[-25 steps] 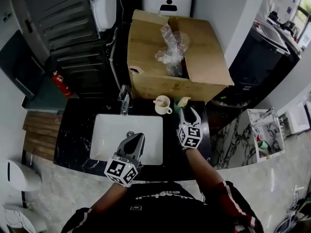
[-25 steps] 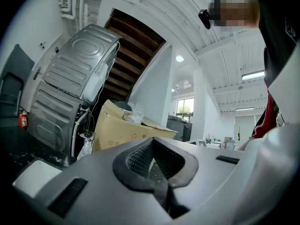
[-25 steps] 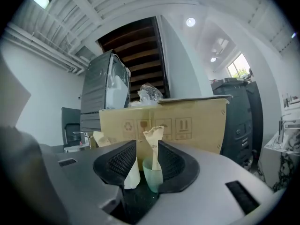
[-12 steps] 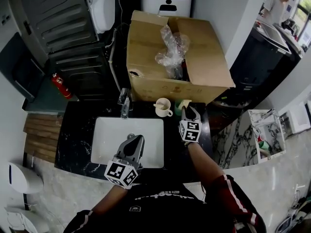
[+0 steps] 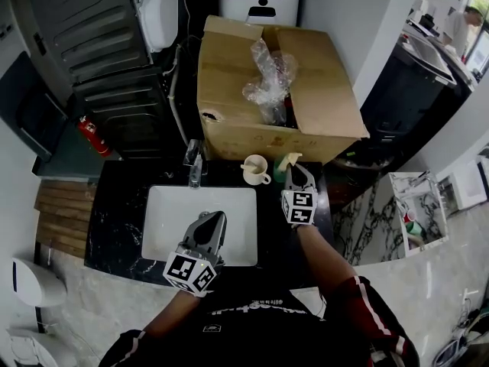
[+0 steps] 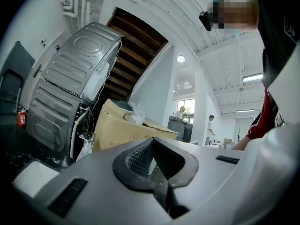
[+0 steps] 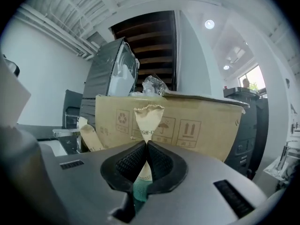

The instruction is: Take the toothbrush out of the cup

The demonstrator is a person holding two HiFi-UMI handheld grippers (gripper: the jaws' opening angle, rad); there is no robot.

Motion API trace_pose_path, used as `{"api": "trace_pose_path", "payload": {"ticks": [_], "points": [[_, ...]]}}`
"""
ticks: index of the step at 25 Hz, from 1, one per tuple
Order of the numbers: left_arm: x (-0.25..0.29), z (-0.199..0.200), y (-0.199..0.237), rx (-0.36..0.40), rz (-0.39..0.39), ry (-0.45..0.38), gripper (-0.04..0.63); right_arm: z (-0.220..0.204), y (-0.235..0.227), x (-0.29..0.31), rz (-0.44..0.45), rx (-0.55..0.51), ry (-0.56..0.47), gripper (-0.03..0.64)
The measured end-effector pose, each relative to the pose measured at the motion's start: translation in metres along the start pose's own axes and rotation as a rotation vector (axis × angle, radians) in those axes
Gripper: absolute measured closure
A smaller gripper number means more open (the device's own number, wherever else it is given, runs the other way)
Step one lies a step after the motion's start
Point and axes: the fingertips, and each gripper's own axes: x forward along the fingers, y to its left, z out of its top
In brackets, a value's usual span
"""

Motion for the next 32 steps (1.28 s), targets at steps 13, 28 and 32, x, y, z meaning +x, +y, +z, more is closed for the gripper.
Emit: {"api": "trace_pose_path", "payload": {"ticks": [13, 28, 32], "points": [[-0.002, -0.001, 0.004, 0.003, -0.010, 0.003, 0.580, 0.057, -0.011, -0.030, -0.032, -0.023, -0.099, 0.580], [0.011, -0.011, -0.009, -0.013, -0.050, 0.017, 0.580, 0.051, -0.002, -0.088, -0.035, 0.023, -0.077, 0.580], [0.015, -0.013, -0.015, -0.021, -0.060, 0.018, 0.580, 0.045, 0.010, -0.120, -0.009, 0.037, -0.061, 0.580]]}}
